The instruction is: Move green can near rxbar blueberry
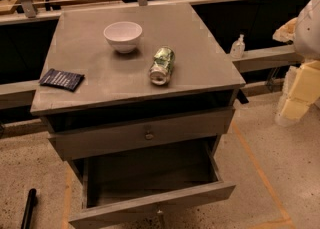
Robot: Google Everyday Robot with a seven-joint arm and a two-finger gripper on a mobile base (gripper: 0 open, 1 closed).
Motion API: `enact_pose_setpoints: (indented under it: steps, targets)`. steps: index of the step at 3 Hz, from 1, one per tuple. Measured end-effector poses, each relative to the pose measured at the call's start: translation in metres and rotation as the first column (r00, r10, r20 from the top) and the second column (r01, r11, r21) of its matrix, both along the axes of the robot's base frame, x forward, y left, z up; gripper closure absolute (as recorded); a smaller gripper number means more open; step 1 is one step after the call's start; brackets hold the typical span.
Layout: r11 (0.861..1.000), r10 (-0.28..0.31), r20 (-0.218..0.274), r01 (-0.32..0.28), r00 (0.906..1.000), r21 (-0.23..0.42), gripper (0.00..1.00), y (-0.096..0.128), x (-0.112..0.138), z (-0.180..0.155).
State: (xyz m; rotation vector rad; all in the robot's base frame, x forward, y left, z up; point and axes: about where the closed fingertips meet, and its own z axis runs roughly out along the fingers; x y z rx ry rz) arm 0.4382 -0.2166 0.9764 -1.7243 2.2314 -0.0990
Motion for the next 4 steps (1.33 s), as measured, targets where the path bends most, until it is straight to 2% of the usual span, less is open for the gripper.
enact_pose_setpoints:
  steps: [1,2,3,4]
  targets:
    - [1.000,-0.005,0.005,0.005,1.0000,0.003,0.00,0.000,-0.001,0.002]
    - [0.998,-0.049,-0.005,0.049,0.9988,0.049,0.00,0.010,0.015,0.005]
    - [0.985,-0.122,-0.023,0.124,0.9922,0.123,0.00,0.046,0.072,0.002]
    - [0.956,-0.215,-0.065,0.223,0.9745,0.190,0.00,0.093,0.136,-0.012]
